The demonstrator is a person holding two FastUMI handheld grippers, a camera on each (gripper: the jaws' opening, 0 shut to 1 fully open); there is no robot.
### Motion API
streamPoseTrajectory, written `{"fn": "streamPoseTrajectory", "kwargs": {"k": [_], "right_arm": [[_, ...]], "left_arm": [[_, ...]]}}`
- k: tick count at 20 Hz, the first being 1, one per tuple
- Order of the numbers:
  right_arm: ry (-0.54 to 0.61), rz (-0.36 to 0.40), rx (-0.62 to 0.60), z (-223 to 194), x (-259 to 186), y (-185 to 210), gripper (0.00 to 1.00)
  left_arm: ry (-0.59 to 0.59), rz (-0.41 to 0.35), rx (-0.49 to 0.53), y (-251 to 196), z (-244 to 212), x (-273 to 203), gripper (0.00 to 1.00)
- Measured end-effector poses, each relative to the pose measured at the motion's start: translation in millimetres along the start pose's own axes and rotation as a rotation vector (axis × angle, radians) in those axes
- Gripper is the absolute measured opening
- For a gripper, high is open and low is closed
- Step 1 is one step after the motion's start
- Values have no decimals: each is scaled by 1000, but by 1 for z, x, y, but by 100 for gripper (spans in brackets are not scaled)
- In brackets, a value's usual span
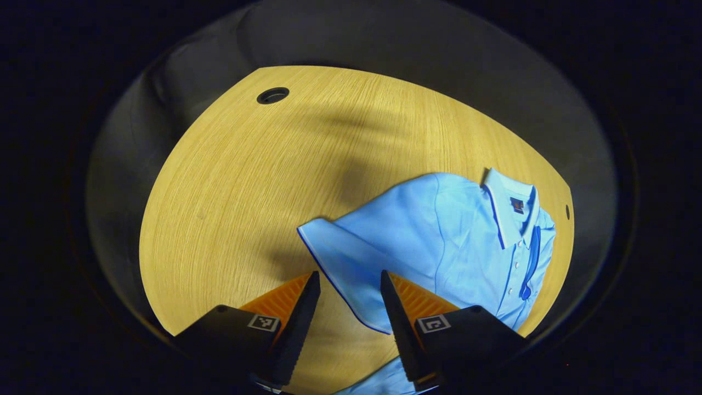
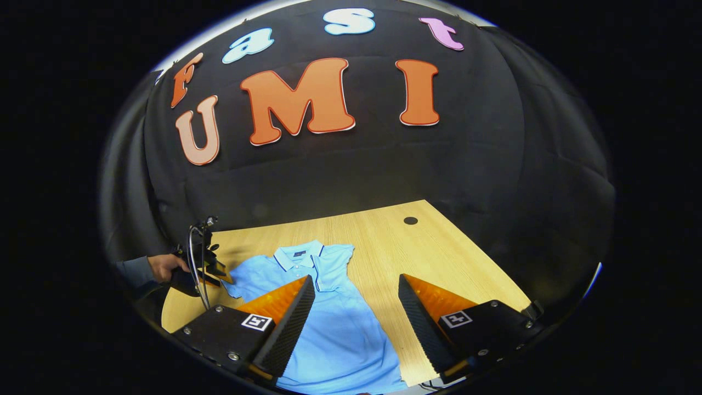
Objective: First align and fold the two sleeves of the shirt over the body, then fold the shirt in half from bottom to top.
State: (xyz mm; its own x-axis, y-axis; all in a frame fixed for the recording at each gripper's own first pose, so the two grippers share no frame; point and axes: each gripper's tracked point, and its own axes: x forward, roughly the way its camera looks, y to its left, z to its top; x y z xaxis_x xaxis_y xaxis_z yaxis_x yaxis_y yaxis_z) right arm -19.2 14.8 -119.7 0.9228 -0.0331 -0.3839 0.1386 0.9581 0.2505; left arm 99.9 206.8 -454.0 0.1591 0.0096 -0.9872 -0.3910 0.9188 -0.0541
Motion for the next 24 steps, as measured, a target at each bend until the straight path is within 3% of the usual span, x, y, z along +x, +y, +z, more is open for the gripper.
{"fn": "streamPoseTrajectory", "kwargs": {"k": [1,5,9,12,15,22,24], "right_arm": [[5,-1,5,-2,-1,0,96],[4,4,16,-4,-3,2,96],[8,13,32,-9,-3,6,96],[9,11,21,-13,-4,5,96],[21,6,30,-20,-8,2,96],[50,-16,38,-36,-13,-4,96],[58,-26,37,-40,-16,-5,96]], "left_arm": [[9,8,-10,-1,-1,3,80],[6,44,8,-7,2,4,70],[-7,4,15,-21,5,2,14],[-21,-123,3,-41,4,-3,9],[-70,-192,29,-54,8,-17,7],[-191,-268,224,-104,30,-59,7],[-211,-235,232,-113,34,-58,7]]}}
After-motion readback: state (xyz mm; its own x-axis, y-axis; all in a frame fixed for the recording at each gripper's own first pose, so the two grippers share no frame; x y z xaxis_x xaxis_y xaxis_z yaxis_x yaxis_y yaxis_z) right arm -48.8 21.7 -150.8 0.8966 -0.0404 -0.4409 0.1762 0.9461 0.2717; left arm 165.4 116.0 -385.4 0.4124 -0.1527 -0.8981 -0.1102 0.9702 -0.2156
